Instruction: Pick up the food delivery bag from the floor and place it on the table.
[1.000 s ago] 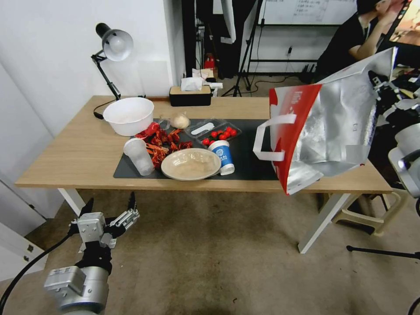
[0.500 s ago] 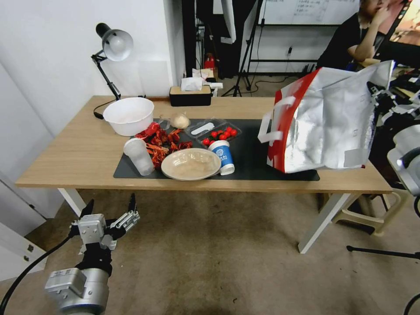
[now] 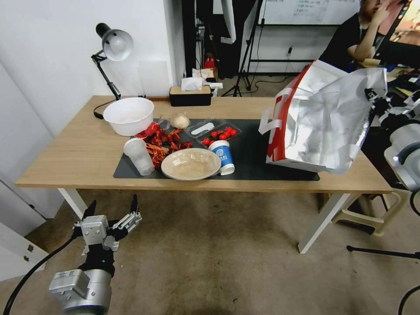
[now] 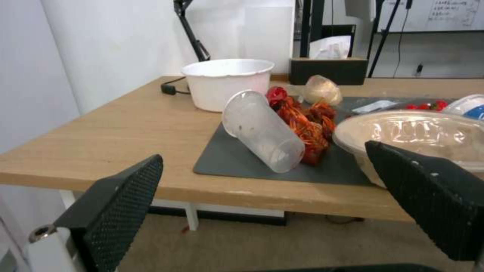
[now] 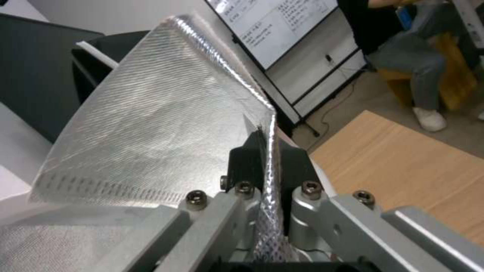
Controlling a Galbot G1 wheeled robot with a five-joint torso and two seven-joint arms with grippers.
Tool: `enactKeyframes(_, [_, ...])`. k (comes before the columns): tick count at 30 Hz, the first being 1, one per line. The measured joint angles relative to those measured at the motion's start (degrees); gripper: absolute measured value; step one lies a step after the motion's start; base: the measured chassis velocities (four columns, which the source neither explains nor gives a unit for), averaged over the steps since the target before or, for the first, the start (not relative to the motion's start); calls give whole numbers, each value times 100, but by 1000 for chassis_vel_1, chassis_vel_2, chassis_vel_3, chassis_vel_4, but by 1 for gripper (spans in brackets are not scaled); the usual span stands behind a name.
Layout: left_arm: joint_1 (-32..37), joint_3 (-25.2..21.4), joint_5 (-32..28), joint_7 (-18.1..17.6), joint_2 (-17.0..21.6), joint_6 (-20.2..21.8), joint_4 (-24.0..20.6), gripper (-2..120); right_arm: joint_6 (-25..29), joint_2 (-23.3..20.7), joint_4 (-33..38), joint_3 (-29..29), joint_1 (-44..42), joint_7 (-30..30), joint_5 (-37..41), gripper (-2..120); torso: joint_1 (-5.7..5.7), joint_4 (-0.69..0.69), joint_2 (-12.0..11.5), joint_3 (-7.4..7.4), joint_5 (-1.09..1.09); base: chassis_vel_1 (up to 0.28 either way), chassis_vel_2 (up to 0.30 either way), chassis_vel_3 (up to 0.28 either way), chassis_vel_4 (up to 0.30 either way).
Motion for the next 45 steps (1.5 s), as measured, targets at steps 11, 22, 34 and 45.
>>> enactKeyframes(11, [83, 120, 138, -10, -28, -88, 2, 100, 50, 8, -60, -35, 103, -149, -348, 38, 0, 0, 0, 0, 1, 0, 0, 0, 0])
enactKeyframes(22, [137, 129, 180, -12, -91, -123, -55, 100, 120, -98, 12, 15, 35, -410, -483, 77, 0, 0, 0, 0, 0, 0, 0, 0, 0])
enactKeyframes(34, [287, 91, 206, 34, -135, -143, -183, 100, 106, -137, 205, 161, -257, -609, -560, 100, -1, 0, -1, 0, 1, 0, 0, 0, 0])
enactKeyframes(45, [306, 39, 197, 39, -139, -150, -240, 100, 125, -157, 317, 242, -571, -1052, -1336, 100, -1, 0, 0, -1, 0, 0, 0, 0, 0])
